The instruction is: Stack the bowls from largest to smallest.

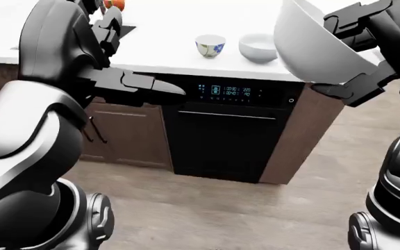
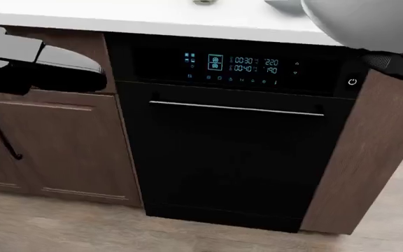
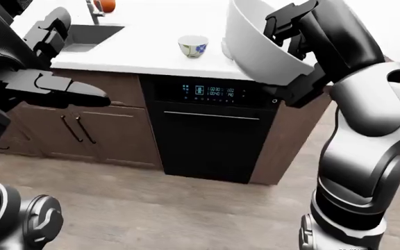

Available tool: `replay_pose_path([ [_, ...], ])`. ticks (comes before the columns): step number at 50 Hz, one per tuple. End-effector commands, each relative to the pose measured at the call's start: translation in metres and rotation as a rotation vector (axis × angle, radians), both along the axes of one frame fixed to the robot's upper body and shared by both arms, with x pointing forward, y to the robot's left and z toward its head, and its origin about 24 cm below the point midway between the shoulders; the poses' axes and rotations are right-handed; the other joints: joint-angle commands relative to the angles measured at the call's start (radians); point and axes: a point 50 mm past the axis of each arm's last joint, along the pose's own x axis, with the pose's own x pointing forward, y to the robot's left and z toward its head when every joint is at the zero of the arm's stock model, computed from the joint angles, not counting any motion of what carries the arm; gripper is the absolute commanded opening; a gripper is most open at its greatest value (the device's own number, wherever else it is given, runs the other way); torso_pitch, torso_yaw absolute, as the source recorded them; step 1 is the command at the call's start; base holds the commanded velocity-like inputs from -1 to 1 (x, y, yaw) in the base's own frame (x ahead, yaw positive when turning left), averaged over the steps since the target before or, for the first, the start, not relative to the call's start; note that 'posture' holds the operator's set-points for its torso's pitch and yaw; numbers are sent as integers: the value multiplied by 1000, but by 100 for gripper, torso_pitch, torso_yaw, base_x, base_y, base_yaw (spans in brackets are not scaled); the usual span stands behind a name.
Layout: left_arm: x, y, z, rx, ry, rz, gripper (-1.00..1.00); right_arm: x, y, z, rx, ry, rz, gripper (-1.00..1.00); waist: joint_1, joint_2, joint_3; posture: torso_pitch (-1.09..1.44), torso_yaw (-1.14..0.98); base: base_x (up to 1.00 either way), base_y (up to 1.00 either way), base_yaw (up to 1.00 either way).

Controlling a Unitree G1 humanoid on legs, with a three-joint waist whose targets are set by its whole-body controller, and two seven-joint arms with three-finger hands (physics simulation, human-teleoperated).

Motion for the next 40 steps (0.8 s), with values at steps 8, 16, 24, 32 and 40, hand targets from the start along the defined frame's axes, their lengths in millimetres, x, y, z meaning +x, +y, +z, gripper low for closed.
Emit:
replay_pose_path([
  [8,-5,-2,9,-5,-65,-22,100,-5,1,8,-25,-76,-43,-100,-8,-29,14,0,0,6,-3,-34],
  [16,-5,-1,9,-5,-66,-19,100,-4,0,8,-26,-78,-48,-100,-29,94,15,0,0,46,0,0],
  [24,-5,-1,9,-6,-68,-20,100,-6,-3,13,-25,-85,-51,-99,-8,70,-4,0,0,66,0,0],
  [32,-6,-2,13,-4,-74,-20,100,-8,-4,15,-24,-89,-52,-100,-11,32,-26,0,0,45,-29,0],
  [40,-8,-2,14,-4,-78,-23,100,-10,-4,18,-31,-95,-48,-100,-34,-45,12,0,0,26,-23,0],
])
